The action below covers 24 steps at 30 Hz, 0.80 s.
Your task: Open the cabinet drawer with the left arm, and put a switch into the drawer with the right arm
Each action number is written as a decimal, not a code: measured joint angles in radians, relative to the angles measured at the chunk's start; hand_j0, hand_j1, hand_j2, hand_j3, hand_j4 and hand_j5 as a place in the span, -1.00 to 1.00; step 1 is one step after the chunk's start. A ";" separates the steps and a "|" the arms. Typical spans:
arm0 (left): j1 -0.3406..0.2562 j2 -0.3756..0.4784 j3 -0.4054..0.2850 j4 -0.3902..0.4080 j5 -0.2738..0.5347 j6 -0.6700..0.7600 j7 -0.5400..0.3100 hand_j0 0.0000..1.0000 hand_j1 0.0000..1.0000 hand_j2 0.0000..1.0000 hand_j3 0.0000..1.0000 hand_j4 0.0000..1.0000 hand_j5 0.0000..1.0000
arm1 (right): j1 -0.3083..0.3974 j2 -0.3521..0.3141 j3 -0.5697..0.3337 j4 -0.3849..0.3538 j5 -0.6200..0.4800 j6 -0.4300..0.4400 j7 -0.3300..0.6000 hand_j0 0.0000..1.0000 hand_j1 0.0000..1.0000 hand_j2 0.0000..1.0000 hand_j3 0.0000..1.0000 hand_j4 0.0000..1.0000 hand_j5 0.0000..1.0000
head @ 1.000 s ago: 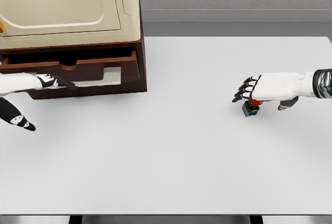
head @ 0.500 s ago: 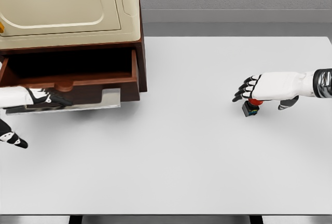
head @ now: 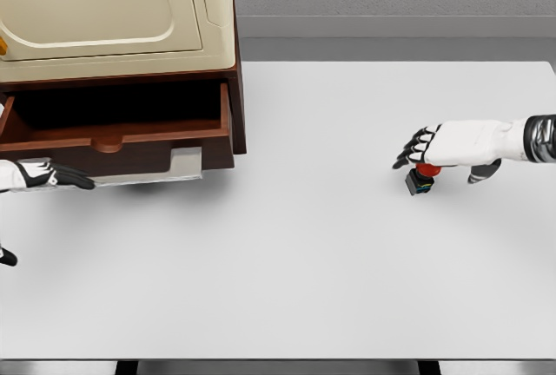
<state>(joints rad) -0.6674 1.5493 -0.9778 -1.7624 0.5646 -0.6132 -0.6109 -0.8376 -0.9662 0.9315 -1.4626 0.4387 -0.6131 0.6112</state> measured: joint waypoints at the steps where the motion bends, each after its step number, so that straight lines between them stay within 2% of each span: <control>1: 0.000 0.009 0.000 0.000 0.006 0.000 0.000 1.00 1.00 1.00 1.00 1.00 1.00 | 0.000 0.001 0.000 0.001 0.001 0.000 0.000 0.99 0.99 0.99 0.99 0.99 0.99; 4: 0.002 0.038 -0.007 0.000 0.022 0.000 0.000 1.00 1.00 1.00 1.00 1.00 1.00 | -0.003 0.003 -0.001 0.003 0.002 0.000 0.000 0.96 0.96 0.96 0.96 0.96 0.96; 6: 0.009 0.057 -0.019 -0.004 0.037 -0.013 0.002 1.00 1.00 1.00 1.00 1.00 1.00 | -0.002 0.003 -0.002 0.003 0.002 0.000 0.000 0.87 0.87 0.87 0.87 0.87 0.87; 8: 0.018 0.080 -0.040 -0.013 0.071 -0.032 0.001 1.00 1.00 1.00 1.00 1.00 1.00 | -0.002 0.004 -0.002 0.004 0.002 0.000 0.000 0.81 0.81 0.81 0.81 0.81 0.81; 11: 0.002 0.117 -0.089 -0.018 0.133 -0.031 -0.007 1.00 1.00 1.00 1.00 1.00 1.00 | -0.003 0.004 -0.003 0.004 0.002 0.000 0.000 0.78 0.78 0.78 0.78 0.78 0.78; 15: -0.001 0.149 -0.137 -0.010 0.129 -0.001 -0.002 1.00 1.00 1.00 1.00 1.00 1.00 | -0.003 0.004 -0.006 0.004 0.002 0.000 0.000 0.75 0.75 0.75 0.75 0.75 0.75; 18: -0.005 0.161 -0.146 -0.004 0.075 0.000 -0.001 1.00 1.00 1.00 1.00 1.00 1.00 | -0.002 0.004 -0.007 0.004 0.001 0.000 0.000 0.73 0.73 0.73 0.73 0.73 0.73; 24: -0.003 0.168 -0.154 0.000 0.051 0.000 0.000 1.00 1.00 1.00 1.00 1.00 1.00 | -0.002 0.002 -0.007 0.003 0.001 0.000 0.000 0.79 0.79 0.79 0.79 0.79 0.79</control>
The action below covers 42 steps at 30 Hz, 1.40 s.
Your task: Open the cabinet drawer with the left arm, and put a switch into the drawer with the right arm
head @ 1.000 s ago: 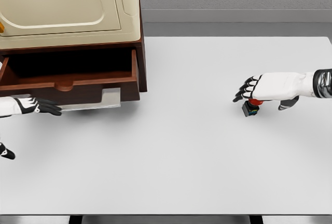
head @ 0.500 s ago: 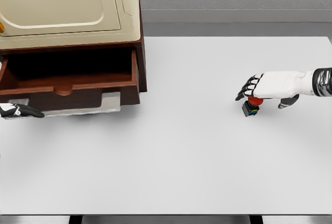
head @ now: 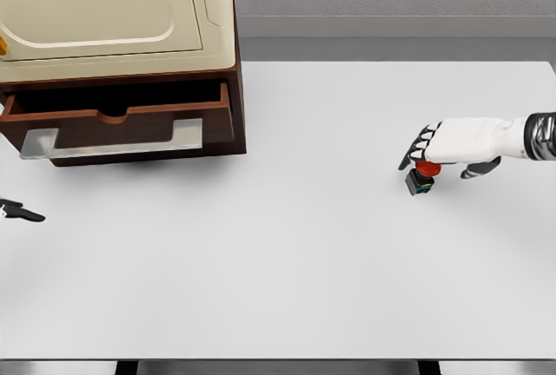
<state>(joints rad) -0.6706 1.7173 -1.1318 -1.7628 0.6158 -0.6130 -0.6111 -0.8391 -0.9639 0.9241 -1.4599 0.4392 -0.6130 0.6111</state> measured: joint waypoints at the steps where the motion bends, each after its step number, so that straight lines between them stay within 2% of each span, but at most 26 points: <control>1: 0.000 0.000 0.000 0.000 -0.001 0.000 0.000 1.00 1.00 1.00 1.00 1.00 1.00 | 0.000 0.000 0.000 0.000 0.000 0.000 0.000 0.80 0.80 0.80 0.80 0.80 0.80; 3: -0.021 -0.017 0.001 0.000 -0.002 0.001 0.000 1.00 1.00 1.00 1.00 1.00 1.00 | 0.000 -0.002 0.000 0.000 0.000 0.000 0.000 0.82 0.82 0.82 0.82 0.82 0.82; 5: -0.060 -0.069 0.008 0.000 -0.002 0.001 0.000 1.00 1.00 1.00 1.00 1.00 1.00 | 0.000 -0.002 0.000 -0.001 0.000 0.000 0.000 0.85 0.85 0.85 0.85 0.85 0.85; 10: -0.078 -0.226 0.060 -0.001 -0.003 0.000 0.000 1.00 1.00 1.00 1.00 1.00 1.00 | 0.000 -0.003 0.000 -0.003 -0.001 0.000 0.000 0.85 0.85 0.85 0.85 0.85 0.85; 12: -0.117 -0.269 0.073 -0.001 -0.001 0.000 0.000 1.00 1.00 1.00 1.00 1.00 1.00 | 0.000 -0.003 -0.001 -0.003 -0.001 0.000 0.000 0.86 0.86 0.86 0.86 0.86 0.86; 14: -0.120 -0.298 0.089 -0.001 0.015 0.000 0.000 1.00 1.00 1.00 1.00 1.00 1.00 | 0.000 -0.003 -0.001 -0.004 -0.001 0.000 0.000 0.86 0.86 0.86 0.86 0.86 0.86; 17: -0.140 -0.316 0.106 -0.001 0.047 0.000 0.000 1.00 1.00 1.00 1.00 1.00 1.00 | 0.000 -0.005 -0.001 -0.004 -0.001 0.000 0.000 0.86 0.86 0.86 0.86 0.86 0.86; 24: -0.138 -0.338 0.126 0.000 0.062 0.000 0.000 1.00 1.00 1.00 1.00 1.00 1.00 | 0.000 -0.006 -0.001 -0.005 -0.003 0.000 0.000 0.87 0.87 0.87 0.87 0.87 0.87; 34: -0.133 -0.339 0.129 0.007 0.053 0.000 0.000 1.00 1.00 1.00 1.00 1.00 1.00 | 0.000 -0.012 -0.003 -0.010 -0.004 0.000 0.000 0.93 0.93 0.93 0.93 0.93 0.93; 42: -0.130 -0.365 0.138 0.024 0.002 0.061 0.000 1.00 1.00 1.00 1.00 1.00 1.00 | 0.000 -0.011 -0.002 -0.014 -0.005 0.000 0.000 0.95 0.95 0.95 0.95 0.95 0.95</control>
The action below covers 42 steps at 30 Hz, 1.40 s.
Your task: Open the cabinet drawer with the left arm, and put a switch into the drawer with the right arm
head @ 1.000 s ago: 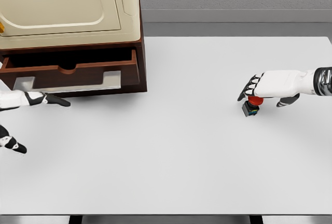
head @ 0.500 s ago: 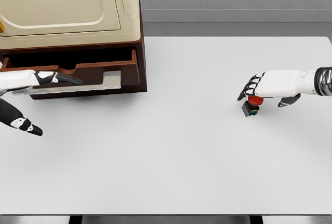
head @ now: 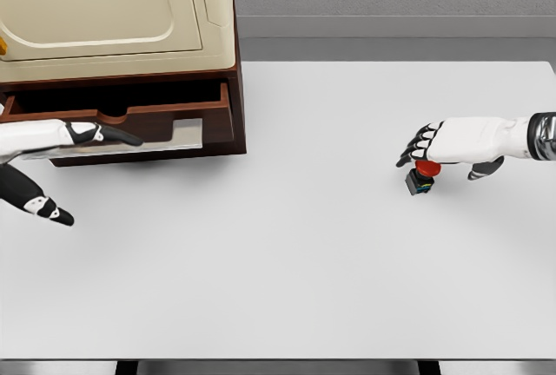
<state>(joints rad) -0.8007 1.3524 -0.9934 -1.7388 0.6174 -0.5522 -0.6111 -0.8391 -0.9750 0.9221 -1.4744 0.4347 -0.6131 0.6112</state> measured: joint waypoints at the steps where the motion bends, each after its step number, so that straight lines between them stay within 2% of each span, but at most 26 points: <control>1: 0.000 -0.004 0.003 0.005 0.000 0.011 0.000 1.00 1.00 1.00 1.00 1.00 1.00 | 0.000 0.000 0.000 -0.002 0.000 0.000 0.000 0.95 0.95 0.95 0.95 0.95 0.95; 7: 0.003 -0.015 0.014 0.045 0.001 0.056 0.000 1.00 1.00 1.00 1.00 1.00 1.00 | 0.000 0.000 0.000 -0.007 -0.001 0.000 0.000 1.00 1.00 1.00 1.00 1.00 1.00; 18: 0.023 -0.014 0.012 0.049 -0.013 0.064 0.000 1.00 1.00 1.00 1.00 1.00 1.00 | 0.000 0.000 -0.001 -0.007 -0.001 0.000 0.000 1.00 1.00 1.00 1.00 1.00 1.00; 30: 0.064 0.019 0.006 0.009 -0.035 -0.005 0.001 1.00 1.00 1.00 1.00 1.00 1.00 | 0.000 -0.003 -0.001 -0.006 0.000 0.000 0.000 1.00 1.00 1.00 1.00 1.00 1.00; 42: 0.064 0.072 -0.009 -0.018 -0.035 -0.060 0.000 1.00 1.00 1.00 1.00 1.00 1.00 | 0.000 -0.003 -0.001 -0.006 0.000 0.000 0.000 1.00 1.00 1.00 1.00 1.00 1.00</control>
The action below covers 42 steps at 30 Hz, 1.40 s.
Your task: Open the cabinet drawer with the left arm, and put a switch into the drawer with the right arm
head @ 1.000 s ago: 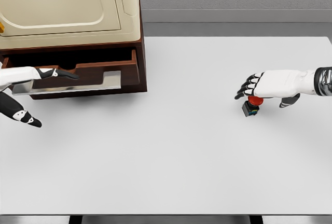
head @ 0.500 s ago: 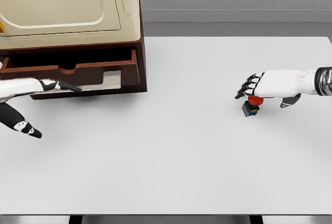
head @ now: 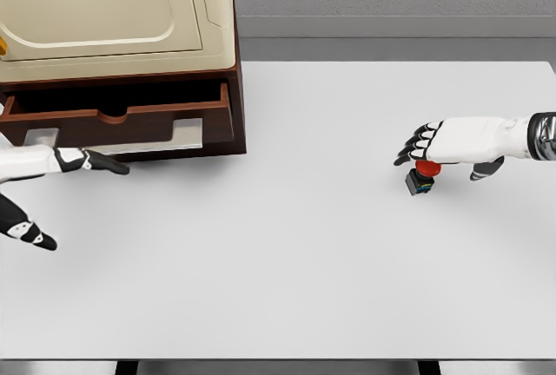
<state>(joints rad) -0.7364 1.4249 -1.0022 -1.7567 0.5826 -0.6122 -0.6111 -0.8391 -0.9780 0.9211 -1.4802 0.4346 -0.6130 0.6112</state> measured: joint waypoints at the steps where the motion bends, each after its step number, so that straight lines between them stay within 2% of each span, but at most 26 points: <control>1: -0.003 0.002 0.003 0.001 -0.001 0.000 0.000 1.00 1.00 1.00 1.00 1.00 1.00 | 0.000 0.000 0.000 0.000 0.000 0.000 0.000 1.00 1.00 1.00 1.00 1.00 1.00; 5: -0.015 -0.013 0.043 0.025 -0.022 -0.001 0.000 1.00 1.00 1.00 1.00 1.00 1.00 | 0.000 0.000 0.000 0.000 0.000 0.000 0.000 1.00 1.00 1.00 1.00 1.00 1.00; 10: -0.029 -0.069 0.071 0.033 -0.030 0.086 0.000 1.00 1.00 1.00 1.00 1.00 1.00 | 0.000 0.001 0.000 -0.001 0.000 0.000 0.000 1.00 1.00 1.00 1.00 1.00 1.00; 17: -0.023 -0.087 0.077 0.050 -0.037 0.152 0.000 1.00 1.00 1.00 1.00 1.00 1.00 | 0.000 0.001 0.001 -0.024 -0.002 0.000 0.000 1.00 1.00 1.00 1.00 1.00 1.00; 27: -0.014 -0.094 0.072 0.093 -0.059 0.162 0.000 1.00 1.00 1.00 1.00 1.00 1.00 | 0.000 -0.001 0.002 -0.027 -0.002 0.000 0.000 1.00 1.00 1.00 1.00 1.00 1.00; 37: 0.009 -0.070 0.062 0.062 -0.104 0.128 0.008 1.00 1.00 1.00 1.00 1.00 1.00 | 0.000 -0.001 0.002 -0.027 -0.003 0.000 0.000 1.00 1.00 1.00 1.00 1.00 1.00; 42: 0.009 -0.040 0.046 0.034 -0.079 0.081 0.002 1.00 1.00 1.00 1.00 1.00 1.00 | 0.000 -0.001 0.002 -0.027 -0.003 0.000 0.000 1.00 1.00 1.00 1.00 1.00 1.00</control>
<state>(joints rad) -0.7274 1.3852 -0.9562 -1.7232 0.5034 -0.5317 -0.6093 -0.8391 -0.9792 0.9226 -1.5070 0.4318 -0.6130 0.6112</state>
